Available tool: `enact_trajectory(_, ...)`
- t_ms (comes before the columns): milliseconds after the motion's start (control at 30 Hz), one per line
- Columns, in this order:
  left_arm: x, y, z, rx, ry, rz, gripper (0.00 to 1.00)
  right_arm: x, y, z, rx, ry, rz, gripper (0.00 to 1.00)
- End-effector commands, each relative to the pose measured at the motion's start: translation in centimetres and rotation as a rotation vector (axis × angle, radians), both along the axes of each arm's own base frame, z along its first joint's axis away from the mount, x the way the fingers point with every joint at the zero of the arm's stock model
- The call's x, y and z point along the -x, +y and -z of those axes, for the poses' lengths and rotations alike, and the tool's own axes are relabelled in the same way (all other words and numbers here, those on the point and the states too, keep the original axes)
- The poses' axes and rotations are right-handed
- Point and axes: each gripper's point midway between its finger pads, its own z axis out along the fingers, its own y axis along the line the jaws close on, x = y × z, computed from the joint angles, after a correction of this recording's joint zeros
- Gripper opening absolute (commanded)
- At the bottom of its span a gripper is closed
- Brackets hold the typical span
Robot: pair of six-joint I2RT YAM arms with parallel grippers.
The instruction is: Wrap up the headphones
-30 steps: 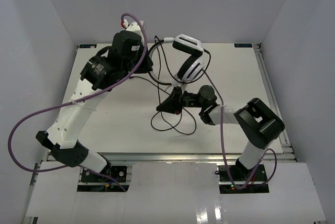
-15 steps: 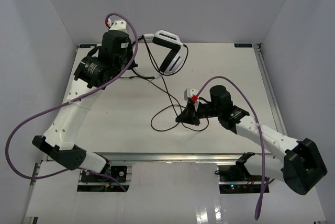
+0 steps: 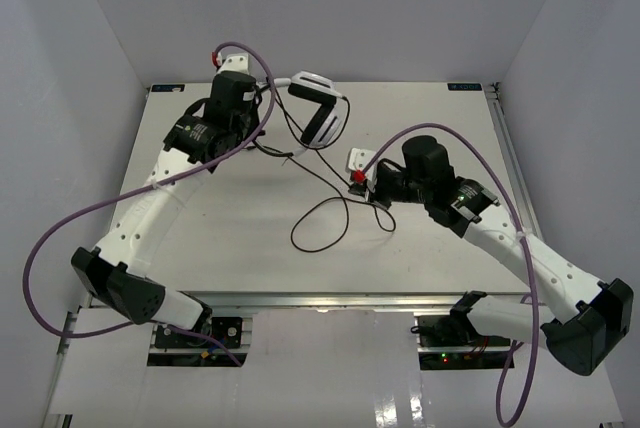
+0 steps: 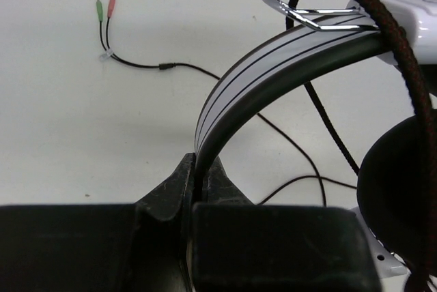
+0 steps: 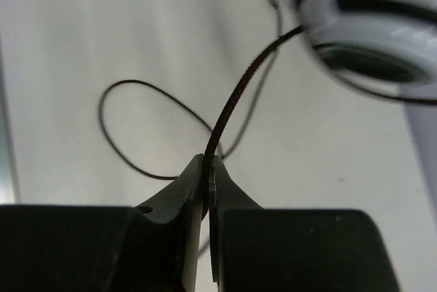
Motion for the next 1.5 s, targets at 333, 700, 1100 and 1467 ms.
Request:
enact_trajectory(333, -0.1, -3.3, 3.6, 0.081, 0.038, 0.137, 0.00, -6.5, -2.1, -6.9, 0.287, -0.545, 0.215, 0.08)
enact_trajectory(700, 2.9, -6.1, 8.1, 0.039, 0.165, 0.345, 0.00, -7.6, -0.6, -7.9, 0.359, -0.699, 0.204, 0.08)
enact_trajectory(1100, 5.4, -8.0, 8.8, 0.041, 0.183, 0.491, 0.00, -5.8, 1.5, -4.6, 0.406, -0.664, 0.003, 0.11)
enact_trajectory(1467, 8.0, -8.5, 7.5, 0.090, 0.136, 0.612, 0.00, -5.3, 1.9, -3.1, 0.374, -0.602, -0.099, 0.28)
